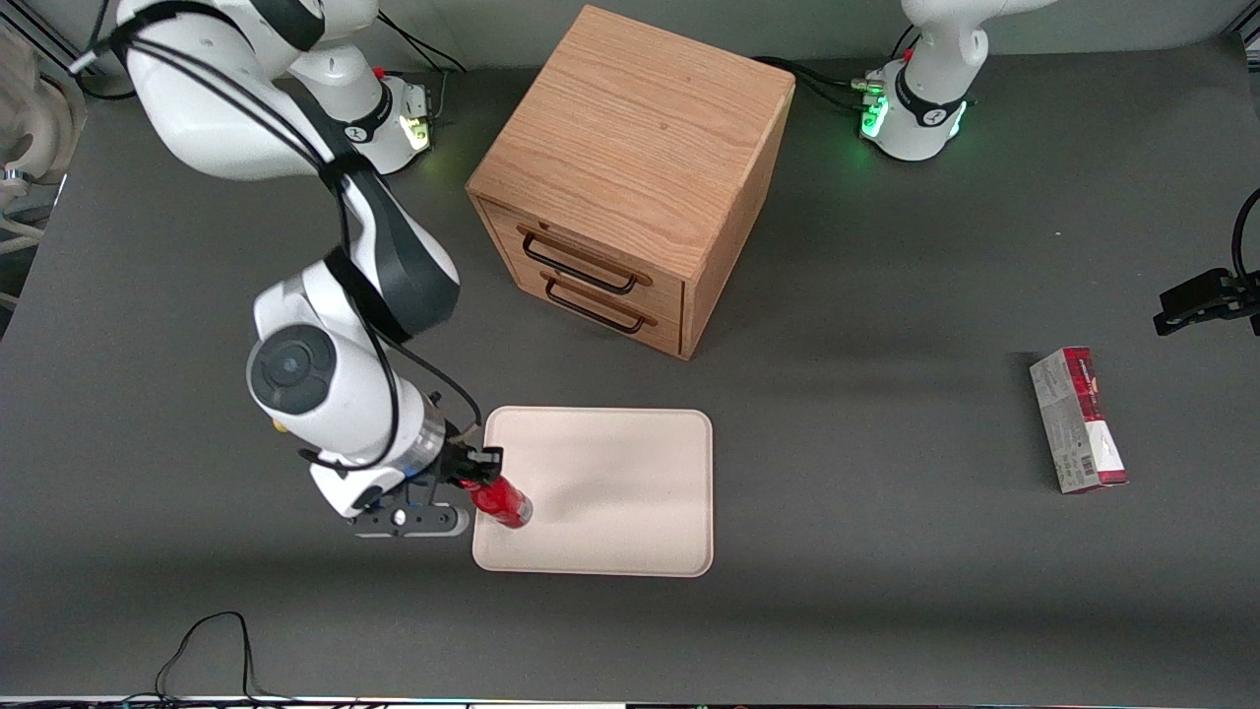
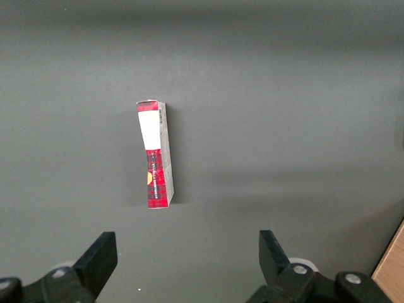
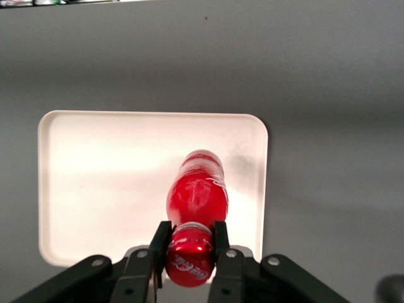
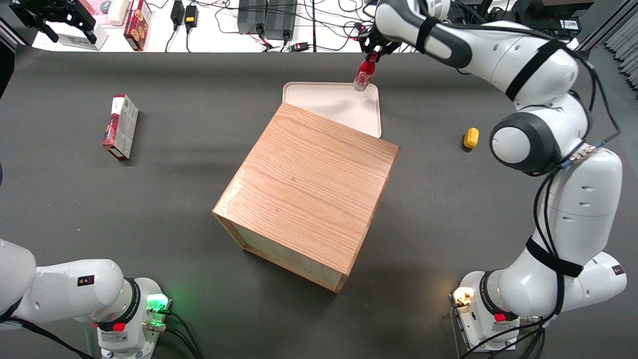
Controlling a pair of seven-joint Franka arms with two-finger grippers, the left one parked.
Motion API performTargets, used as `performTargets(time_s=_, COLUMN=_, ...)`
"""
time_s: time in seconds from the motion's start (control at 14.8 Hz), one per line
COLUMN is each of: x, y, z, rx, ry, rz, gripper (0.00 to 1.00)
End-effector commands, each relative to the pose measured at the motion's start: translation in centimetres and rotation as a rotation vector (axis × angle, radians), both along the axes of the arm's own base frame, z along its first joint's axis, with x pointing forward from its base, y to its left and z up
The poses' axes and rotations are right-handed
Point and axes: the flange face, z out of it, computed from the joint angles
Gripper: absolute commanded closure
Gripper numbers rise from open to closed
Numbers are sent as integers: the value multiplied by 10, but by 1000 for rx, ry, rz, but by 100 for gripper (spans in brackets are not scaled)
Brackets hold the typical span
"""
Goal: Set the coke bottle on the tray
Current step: 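Lower the bottle onto the tray and open the right gripper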
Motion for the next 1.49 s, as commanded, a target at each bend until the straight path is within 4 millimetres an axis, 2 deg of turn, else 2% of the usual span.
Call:
performTargets(time_s=0.0, x=12, y=2, z=-21, rx=-32, ry=-33, rz=8, gripper=100)
performTargets(time_s=0.14, x=13, y=1, z=-26, rx=-35, ry=-32, rz=12, gripper=100)
performTargets(time_s=0.34, x=14, y=2, z=-44, rx=-33, ry=-27, rz=15, gripper=100)
performTargets(time_s=0.41, x=15, y=2, z=-44, rx=-32, ry=-29, rz=14, gripper=71)
performTargets(time_s=0.47, x=15, y=2, z=-46, rx=-32, ry=-29, rz=9, gripper=35)
performTargets(time_s=0.54, x=13, y=3, z=-55, rx=-32, ry=-25, rz=9, gripper=4)
performTargets(time_s=0.68, x=12, y=4, z=-66, rx=-37, ry=-35, rz=14, gripper=0)
performTargets(time_s=1.02, x=15, y=2, z=-58, rx=-32, ry=-57, rz=8, gripper=0)
performTargets(time_s=1.22, x=23, y=-12, z=-30, rx=-35, ry=-104, rz=-6, gripper=0)
performTargets(time_s=1.42, x=15, y=-38, z=4, rx=-124, ry=-55, rz=30, gripper=0)
